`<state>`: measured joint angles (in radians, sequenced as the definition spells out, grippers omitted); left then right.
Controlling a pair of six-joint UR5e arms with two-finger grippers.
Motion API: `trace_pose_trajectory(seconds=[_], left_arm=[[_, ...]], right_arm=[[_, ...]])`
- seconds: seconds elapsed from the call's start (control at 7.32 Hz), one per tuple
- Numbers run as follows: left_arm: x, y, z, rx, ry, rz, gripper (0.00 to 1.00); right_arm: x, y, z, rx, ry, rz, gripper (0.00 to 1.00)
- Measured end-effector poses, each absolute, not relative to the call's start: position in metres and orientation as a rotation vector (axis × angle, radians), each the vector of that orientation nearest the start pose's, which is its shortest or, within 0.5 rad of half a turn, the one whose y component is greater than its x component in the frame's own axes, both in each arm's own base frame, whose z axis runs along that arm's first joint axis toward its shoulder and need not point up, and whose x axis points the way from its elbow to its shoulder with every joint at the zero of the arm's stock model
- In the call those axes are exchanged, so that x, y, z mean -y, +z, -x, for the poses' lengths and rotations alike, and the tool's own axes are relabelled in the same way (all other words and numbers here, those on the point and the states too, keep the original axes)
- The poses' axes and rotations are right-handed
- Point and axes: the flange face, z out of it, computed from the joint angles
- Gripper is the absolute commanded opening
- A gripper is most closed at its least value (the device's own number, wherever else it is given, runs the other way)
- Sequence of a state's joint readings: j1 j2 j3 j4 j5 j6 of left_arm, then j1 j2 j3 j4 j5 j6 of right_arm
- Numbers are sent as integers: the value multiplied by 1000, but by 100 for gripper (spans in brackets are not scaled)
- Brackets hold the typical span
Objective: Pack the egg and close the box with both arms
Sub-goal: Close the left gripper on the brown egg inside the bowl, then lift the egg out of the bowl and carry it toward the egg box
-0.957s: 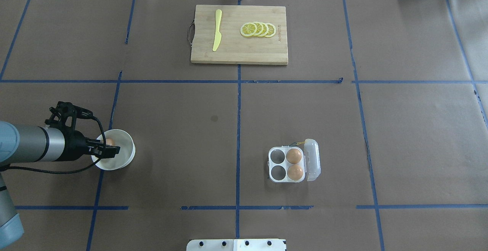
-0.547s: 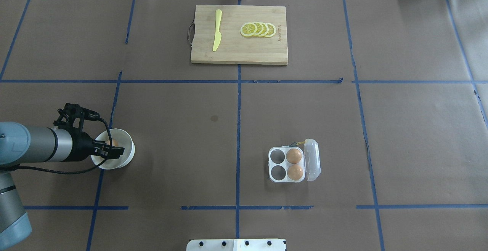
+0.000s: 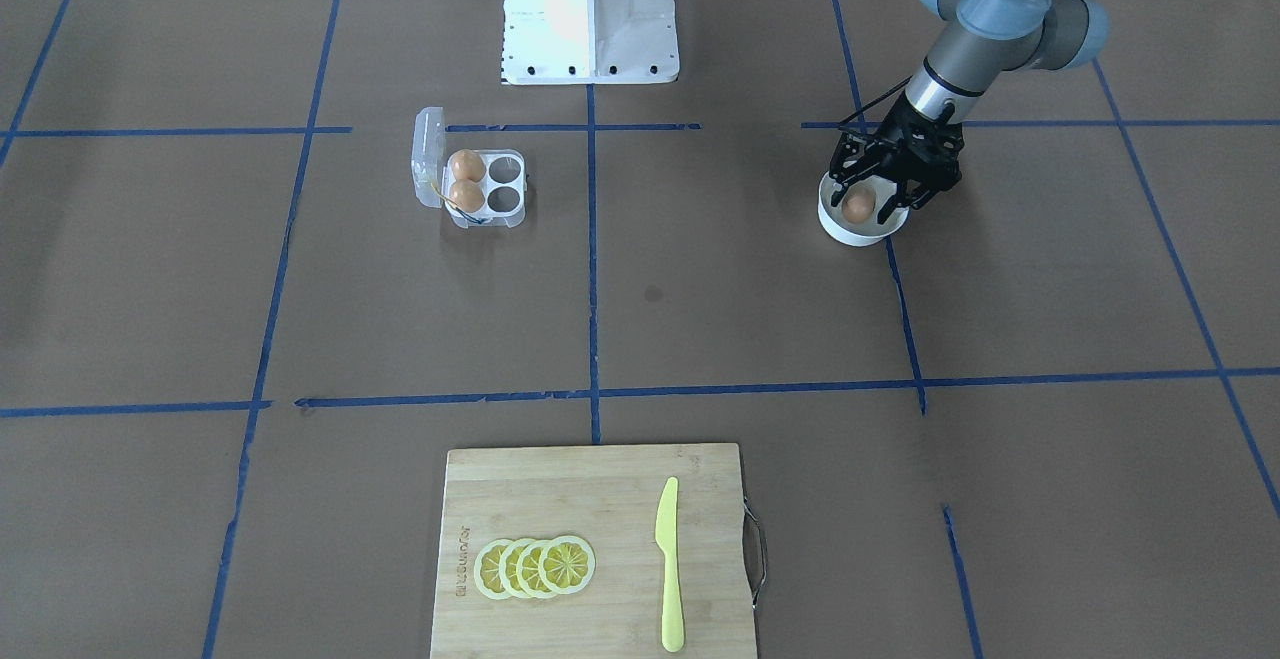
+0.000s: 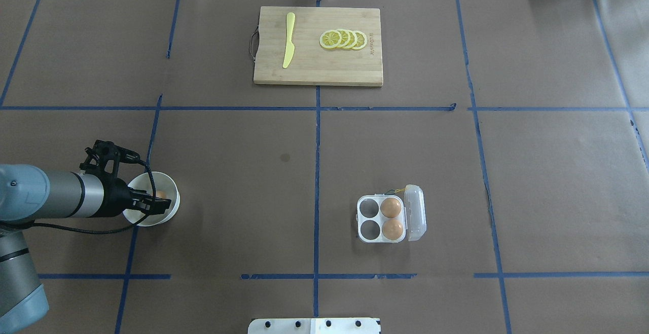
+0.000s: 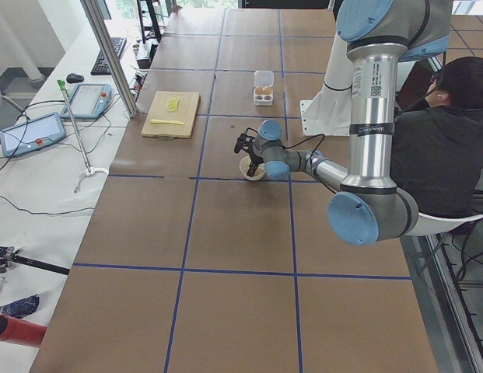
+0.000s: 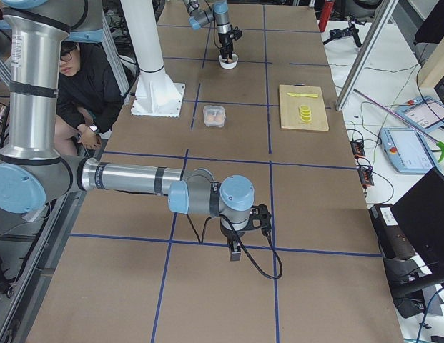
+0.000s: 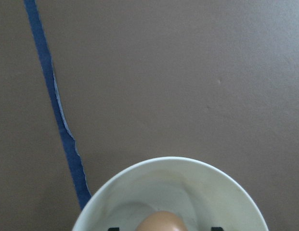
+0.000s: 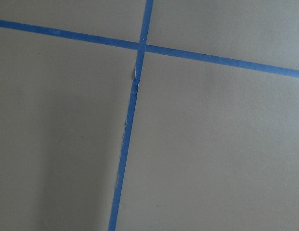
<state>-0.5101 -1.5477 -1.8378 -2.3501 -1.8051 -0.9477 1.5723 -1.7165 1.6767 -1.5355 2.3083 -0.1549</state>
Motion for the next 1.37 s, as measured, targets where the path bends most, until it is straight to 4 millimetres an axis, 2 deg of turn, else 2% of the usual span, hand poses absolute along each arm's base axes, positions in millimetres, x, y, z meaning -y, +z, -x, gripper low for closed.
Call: trace_pose_trajectory(seconds=[0.14, 0.27, 0.41, 0.55, 0.68, 1.09, 1.37], left_arm=[[340, 458, -390, -976, 229, -365, 71], [337, 458, -393, -978, 238, -361, 65], [334, 458, -395, -979, 245, -358, 52], [332, 458, -397, -980, 249, -356, 30], [332, 458, -397, -980, 249, -356, 1], [334, 450, -393, -988, 258, -377, 0], [356, 430, -367, -980, 323, -498, 0]], right_arm=[[429, 673, -67, 736, -145, -53, 100], [429, 673, -67, 735, -145, -53, 100], [429, 673, -67, 735, -145, -53, 100], [429, 673, -67, 735, -145, -53, 100], [429, 673, -67, 735, -145, -53, 100], [429, 673, -67, 735, -145, -53, 100], [429, 673, -67, 735, -145, -53, 100]])
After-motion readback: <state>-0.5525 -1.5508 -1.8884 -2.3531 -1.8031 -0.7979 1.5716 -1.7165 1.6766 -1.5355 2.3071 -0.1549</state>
